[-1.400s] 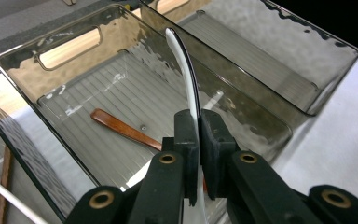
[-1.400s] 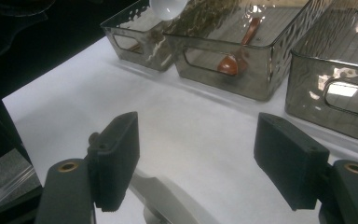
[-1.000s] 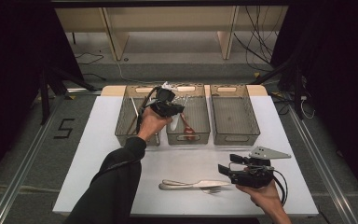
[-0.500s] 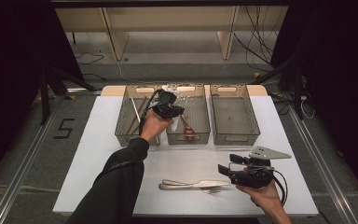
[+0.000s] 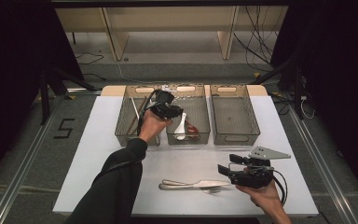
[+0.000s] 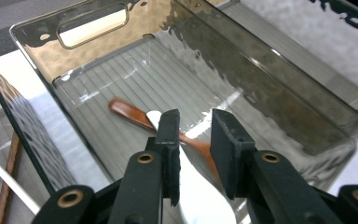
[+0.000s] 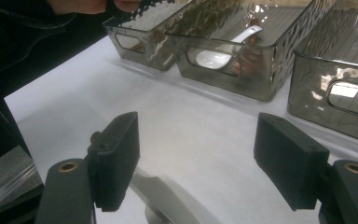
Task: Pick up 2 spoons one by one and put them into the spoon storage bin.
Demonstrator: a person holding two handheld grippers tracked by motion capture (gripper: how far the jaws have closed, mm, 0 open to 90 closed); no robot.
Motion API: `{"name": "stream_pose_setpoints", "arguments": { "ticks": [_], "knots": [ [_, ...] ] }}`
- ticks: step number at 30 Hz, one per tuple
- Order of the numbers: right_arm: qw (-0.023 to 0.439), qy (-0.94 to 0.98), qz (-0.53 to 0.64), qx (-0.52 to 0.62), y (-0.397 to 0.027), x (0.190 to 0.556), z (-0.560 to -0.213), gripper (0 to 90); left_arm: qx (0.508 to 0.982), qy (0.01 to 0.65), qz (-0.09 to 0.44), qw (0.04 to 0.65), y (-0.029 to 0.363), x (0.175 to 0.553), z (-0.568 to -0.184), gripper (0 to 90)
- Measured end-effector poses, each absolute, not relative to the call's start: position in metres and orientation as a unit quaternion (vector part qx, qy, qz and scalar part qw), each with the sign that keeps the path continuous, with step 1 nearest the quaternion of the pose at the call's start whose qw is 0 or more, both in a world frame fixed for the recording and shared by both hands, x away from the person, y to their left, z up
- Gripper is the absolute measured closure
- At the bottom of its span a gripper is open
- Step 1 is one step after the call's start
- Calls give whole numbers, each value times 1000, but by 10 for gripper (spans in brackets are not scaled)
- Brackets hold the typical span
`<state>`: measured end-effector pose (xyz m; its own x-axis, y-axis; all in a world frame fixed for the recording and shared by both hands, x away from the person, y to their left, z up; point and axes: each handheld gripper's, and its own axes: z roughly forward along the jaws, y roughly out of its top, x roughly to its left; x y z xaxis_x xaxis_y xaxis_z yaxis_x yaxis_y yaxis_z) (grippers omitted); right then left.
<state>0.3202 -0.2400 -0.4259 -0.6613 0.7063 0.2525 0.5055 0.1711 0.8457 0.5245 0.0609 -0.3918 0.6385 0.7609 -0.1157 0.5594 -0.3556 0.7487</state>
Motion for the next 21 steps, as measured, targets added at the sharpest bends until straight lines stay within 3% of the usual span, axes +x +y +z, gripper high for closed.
{"name": "stream_pose_setpoints", "arguments": {
  "ticks": [10, 21],
  "knots": [
    [98, 759, 504, 400, -240, 320, -424, 318, 805, 402, 93, 426, 82, 496, -372, 415],
    [96, 766, 499, 393, -236, 320, -423, 313, 798, 391, 92, 449, 113, 452, -371, 265]
  ]
}}
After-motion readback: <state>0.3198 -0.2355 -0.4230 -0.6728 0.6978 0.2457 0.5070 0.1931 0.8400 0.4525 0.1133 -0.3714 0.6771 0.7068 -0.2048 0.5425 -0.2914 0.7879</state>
